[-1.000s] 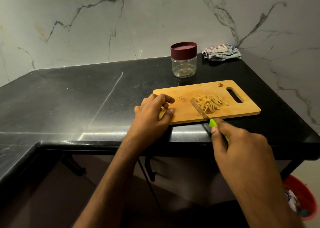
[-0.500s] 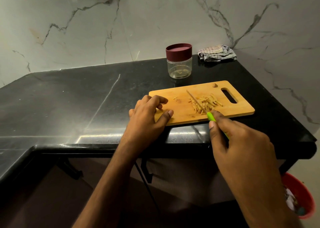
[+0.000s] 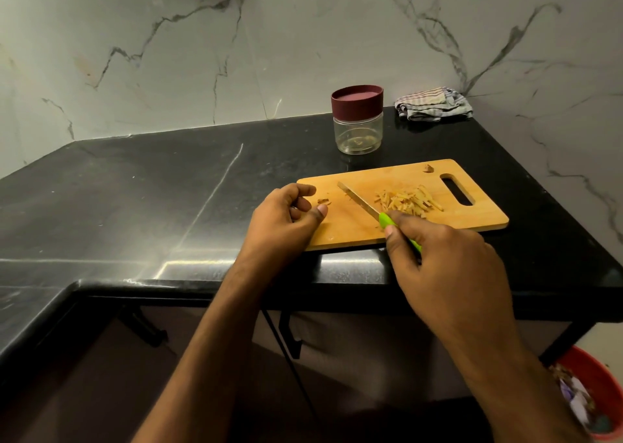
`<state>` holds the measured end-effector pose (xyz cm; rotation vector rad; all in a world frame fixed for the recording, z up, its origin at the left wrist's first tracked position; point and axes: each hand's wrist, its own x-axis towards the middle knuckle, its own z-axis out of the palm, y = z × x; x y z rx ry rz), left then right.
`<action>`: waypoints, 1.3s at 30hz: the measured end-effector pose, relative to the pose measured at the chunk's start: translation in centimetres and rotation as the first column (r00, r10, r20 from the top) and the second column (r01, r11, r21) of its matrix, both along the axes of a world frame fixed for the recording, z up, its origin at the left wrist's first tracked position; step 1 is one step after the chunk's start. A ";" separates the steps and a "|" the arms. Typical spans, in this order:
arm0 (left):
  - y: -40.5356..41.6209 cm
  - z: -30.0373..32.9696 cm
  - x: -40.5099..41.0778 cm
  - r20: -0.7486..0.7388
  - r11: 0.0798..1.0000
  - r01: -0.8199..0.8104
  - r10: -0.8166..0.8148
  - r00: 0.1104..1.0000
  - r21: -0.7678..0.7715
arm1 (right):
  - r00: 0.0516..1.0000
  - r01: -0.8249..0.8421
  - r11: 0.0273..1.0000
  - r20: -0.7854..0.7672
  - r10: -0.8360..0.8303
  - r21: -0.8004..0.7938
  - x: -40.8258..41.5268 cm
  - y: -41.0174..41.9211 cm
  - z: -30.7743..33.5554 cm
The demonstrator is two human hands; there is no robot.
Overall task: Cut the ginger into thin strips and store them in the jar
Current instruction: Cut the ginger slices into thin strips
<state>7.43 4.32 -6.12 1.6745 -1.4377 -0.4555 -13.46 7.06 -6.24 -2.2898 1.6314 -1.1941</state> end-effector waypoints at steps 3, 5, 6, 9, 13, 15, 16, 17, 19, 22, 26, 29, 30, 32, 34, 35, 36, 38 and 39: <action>-1.0 0.5 -0.1 0.061 0.998 -0.025 0.021 0.998 0.055 | 0.999 0.034 0.999 -0.010 -0.034 -0.033 0.2 -0.1 -0.2; -1.5 0.9 -0.2 0.094 0.996 -0.068 0.062 0.994 0.063 | 0.999 0.037 0.999 -0.009 -0.037 -0.012 0.1 0.0 -0.3; -1.8 1.0 -0.2 0.090 0.995 -0.088 0.082 0.993 0.057 | 0.999 0.033 0.999 -0.007 -0.033 0.006 0.0 0.1 -0.3; -2.1 1.0 -0.1 0.071 0.992 -0.123 0.121 0.990 0.031 | 1.000 0.025 0.999 0.009 -0.026 0.030 -0.2 0.2 -0.3; -1.9 1.0 -0.3 0.075 0.988 -0.153 0.152 0.985 0.001 | 0.999 0.047 0.999 -0.001 -0.047 0.026 -0.1 0.1 -0.4; -1.7 1.0 -0.3 0.040 0.987 -0.159 0.159 0.986 -0.012 | 0.999 0.049 0.998 -0.008 -0.049 0.034 -0.1 0.2 -0.3; -1.7 0.9 -0.2 0.019 0.986 -0.167 0.167 0.986 -0.020 | 0.999 0.050 0.998 -0.011 -0.050 0.040 -0.1 0.3 -0.3; -1.7 0.8 -0.1 -0.001 0.984 -0.176 0.176 0.984 -0.027 | 0.998 0.054 0.998 -0.014 -0.054 0.044 -0.1 0.3 -0.2; -1.6 0.6 0.0 -0.034 0.982 -0.186 0.185 0.982 -0.037 | 0.998 0.062 0.997 -0.019 -0.062 0.041 -0.1 0.4 -0.2; -1.0 0.5 -0.1 -0.051 0.987 -0.153 0.151 0.987 -0.050 | 0.998 0.060 0.997 -0.015 -0.060 0.041 -0.1 0.7 0.0; -0.1 0.5 -0.5 0.081 0.998 -0.033 0.038 0.996 -0.061 | 0.998 0.051 0.997 -0.029 -0.049 0.062 -0.3 1.0 0.1; 0.5 0.8 -0.8 0.219 0.999 0.036 -0.031 0.975 -0.018 | 0.999 0.039 0.997 -0.039 -0.036 0.066 -0.3 1.8 0.2; 0.5 0.9 -1.0 0.260 0.999 0.053 -0.052 0.964 0.004 | 0.999 0.034 0.998 -0.034 -0.032 0.061 -0.3 2.1 0.2; 0.6 1.1 -1.2 0.323 0.997 0.071 -0.078 0.943 0.035 | 1.000 0.020 0.998 -0.003 -0.019 0.054 -0.2 2.8 0.0; 0.5 1.2 -1.1 0.325 0.997 0.066 -0.075 0.943 0.040 | 1.000 0.002 0.998 0.023 -0.004 0.062 -0.2 3.5 -0.2; 0.4 1.2 -1.1 0.317 0.998 0.057 -0.066 0.946 0.038 | 1.000 -0.005 0.997 0.022 0.003 0.071 -0.2 3.7 -0.3; 0.3 1.1 -1.0 0.316 0.999 0.044 -0.051 0.947 0.030 | 1.000 -0.011 0.997 0.014 0.010 0.077 -0.2 4.0 -0.3; 0.2 1.0 -0.9 0.312 1.000 0.024 -0.023 0.950 0.000 | 1.000 -0.025 0.996 -0.001 0.025 0.082 -0.1 4.4 -0.3; 0.2 1.0 -0.9 0.304 1.000 0.023 -0.017 0.953 -0.018 | 0.999 -0.034 0.996 -0.002 0.035 0.082 -0.1 4.6 -0.3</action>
